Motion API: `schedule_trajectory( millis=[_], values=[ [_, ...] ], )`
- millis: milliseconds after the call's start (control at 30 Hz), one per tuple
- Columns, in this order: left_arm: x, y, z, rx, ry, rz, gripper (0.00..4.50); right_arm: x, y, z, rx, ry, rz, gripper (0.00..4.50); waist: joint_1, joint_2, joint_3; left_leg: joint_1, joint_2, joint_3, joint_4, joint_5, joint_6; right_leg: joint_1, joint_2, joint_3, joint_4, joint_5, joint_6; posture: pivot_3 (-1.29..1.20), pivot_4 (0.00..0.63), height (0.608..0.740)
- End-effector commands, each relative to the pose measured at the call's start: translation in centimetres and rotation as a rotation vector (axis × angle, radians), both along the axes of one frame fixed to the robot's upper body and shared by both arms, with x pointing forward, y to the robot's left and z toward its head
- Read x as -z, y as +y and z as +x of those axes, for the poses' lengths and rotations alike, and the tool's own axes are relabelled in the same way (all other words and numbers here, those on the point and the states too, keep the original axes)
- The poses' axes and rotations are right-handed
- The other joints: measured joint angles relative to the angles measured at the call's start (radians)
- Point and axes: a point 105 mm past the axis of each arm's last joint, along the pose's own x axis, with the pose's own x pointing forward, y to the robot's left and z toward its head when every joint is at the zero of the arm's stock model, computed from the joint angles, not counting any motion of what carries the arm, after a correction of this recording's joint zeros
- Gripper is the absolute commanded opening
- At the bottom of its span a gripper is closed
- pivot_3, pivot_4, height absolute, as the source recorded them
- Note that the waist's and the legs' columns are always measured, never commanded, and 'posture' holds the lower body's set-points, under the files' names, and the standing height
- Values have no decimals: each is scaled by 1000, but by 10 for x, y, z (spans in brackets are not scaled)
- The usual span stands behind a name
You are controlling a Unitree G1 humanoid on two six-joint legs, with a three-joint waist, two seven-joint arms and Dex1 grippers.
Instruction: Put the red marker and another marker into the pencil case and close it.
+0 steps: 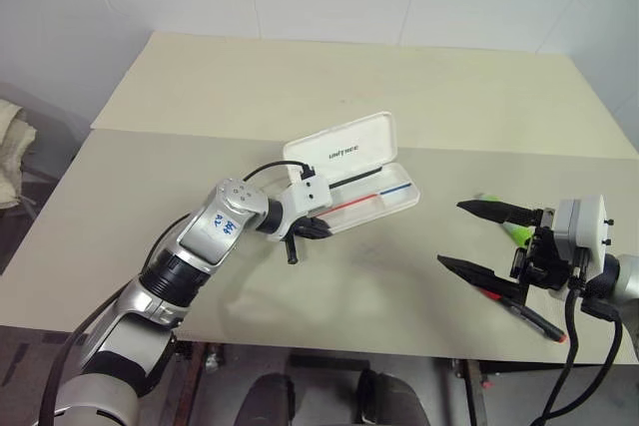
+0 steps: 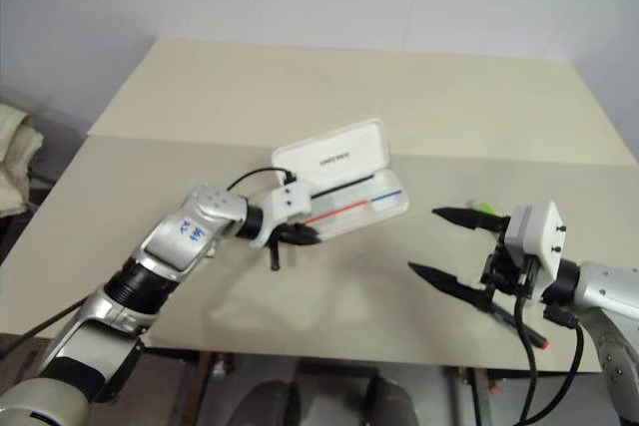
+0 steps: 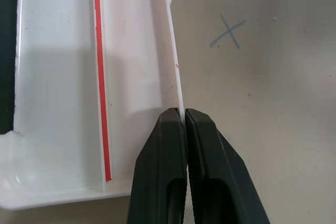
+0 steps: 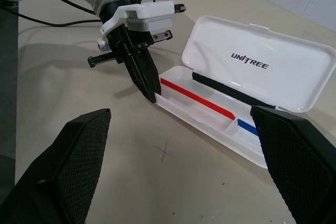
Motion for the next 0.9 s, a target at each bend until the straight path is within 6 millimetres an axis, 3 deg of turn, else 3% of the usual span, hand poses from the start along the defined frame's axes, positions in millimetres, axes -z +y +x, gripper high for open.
schedule_trajectory(
  millis=[33, 133, 367, 600, 900],
  values=[
    [-7, -6, 3, 20, -69, -5, 11, -11, 0, -3, -11, -43, -10, 4500, 1, 0, 0, 0, 0, 0, 0, 0, 0, 0, 0, 0, 0, 0, 0, 0, 150, 740],
    [-14, -10, 2, 44, -85, -43, 11, -11, -1, -3, -5, -45, -10, 4500, 2, 0, 0, -1, 0, 0, 0, 0, 0, 0, 0, 0, 0, 0, 0, 0, 150, 740],
    [-33, -23, -22, 304, -83, -143, 11, -11, -4, 0, 11, -45, -7, 4500, 1, 0, 0, -1, 0, 0, -1, 0, 0, -1, 0, -1, -1, 0, 0, 0, 150, 740],
    [-28, -13, -33, 463, -33, -68, 11, -13, -3, 3, 14, -49, -8, 4500, -1, 0, 0, -1, 0, 0, 0, 0, 0, -1, 0, -1, -1, 0, 0, 0, 150, 740],
    [-6, -5, -39, 440, 57, 106, 11, -14, 0, -7, 32, -53, 1, 4500, 0, 0, 0, -1, 0, 0, -1, 0, 0, -1, 0, -1, -1, 0, 0, 0, 150, 740]
  ],
)
